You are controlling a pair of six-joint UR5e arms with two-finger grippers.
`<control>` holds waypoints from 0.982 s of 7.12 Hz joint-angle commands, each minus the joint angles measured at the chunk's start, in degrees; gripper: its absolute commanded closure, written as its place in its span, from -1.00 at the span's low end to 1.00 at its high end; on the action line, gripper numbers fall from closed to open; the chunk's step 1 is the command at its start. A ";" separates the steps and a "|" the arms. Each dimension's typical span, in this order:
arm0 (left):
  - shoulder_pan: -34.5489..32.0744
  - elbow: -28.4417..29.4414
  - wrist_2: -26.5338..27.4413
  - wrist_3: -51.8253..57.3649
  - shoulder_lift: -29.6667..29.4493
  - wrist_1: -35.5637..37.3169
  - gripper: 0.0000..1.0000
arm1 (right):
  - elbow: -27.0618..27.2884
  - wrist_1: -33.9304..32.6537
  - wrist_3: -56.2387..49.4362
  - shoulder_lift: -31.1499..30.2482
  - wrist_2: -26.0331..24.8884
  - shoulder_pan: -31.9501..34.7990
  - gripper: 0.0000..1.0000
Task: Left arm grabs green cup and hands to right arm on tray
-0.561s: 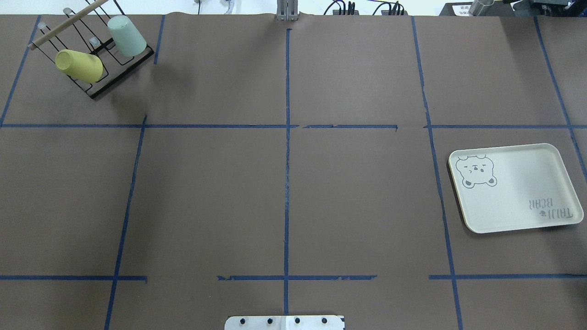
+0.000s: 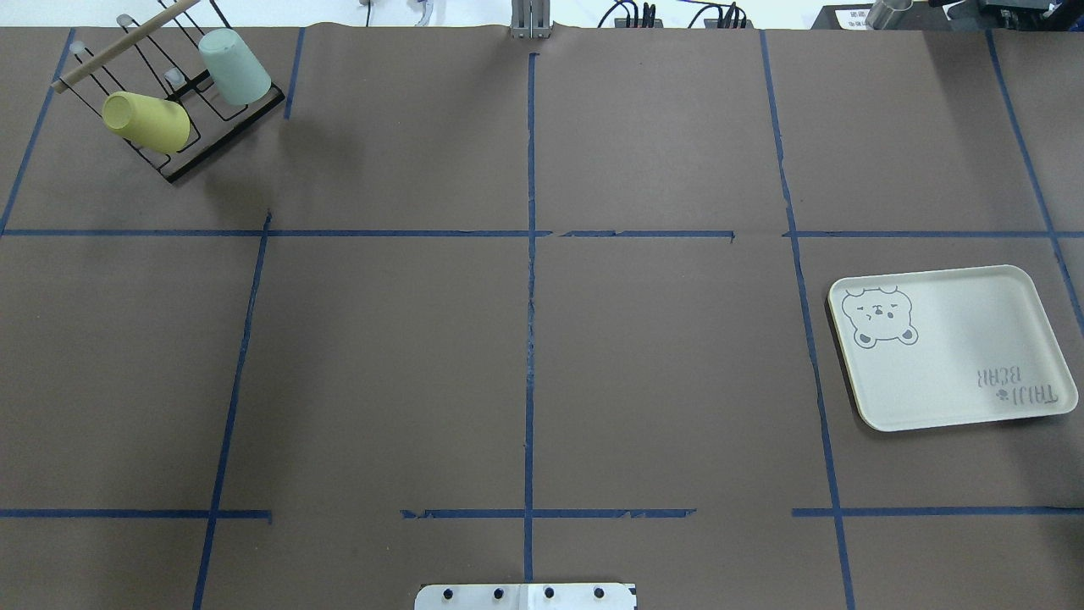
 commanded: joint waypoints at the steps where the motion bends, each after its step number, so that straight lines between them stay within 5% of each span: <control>1: 0.01 -0.85 -2.24 0.40 0.38 -0.22 -1.00 | -0.04 0.00 -0.08 0.21 0.00 0.00 -1.00; 3: 1.22 -0.48 -4.59 0.23 0.99 -1.79 -1.00 | 0.05 0.78 -0.08 0.21 0.09 0.00 -1.00; 4: 3.06 -0.14 -11.05 0.05 0.91 -5.20 -1.00 | -0.21 2.53 0.10 0.04 0.26 0.00 -1.00; 7: 9.64 4.40 -8.66 -18.36 -18.28 -6.38 -1.00 | -0.21 2.99 0.01 -0.05 0.26 0.00 -1.00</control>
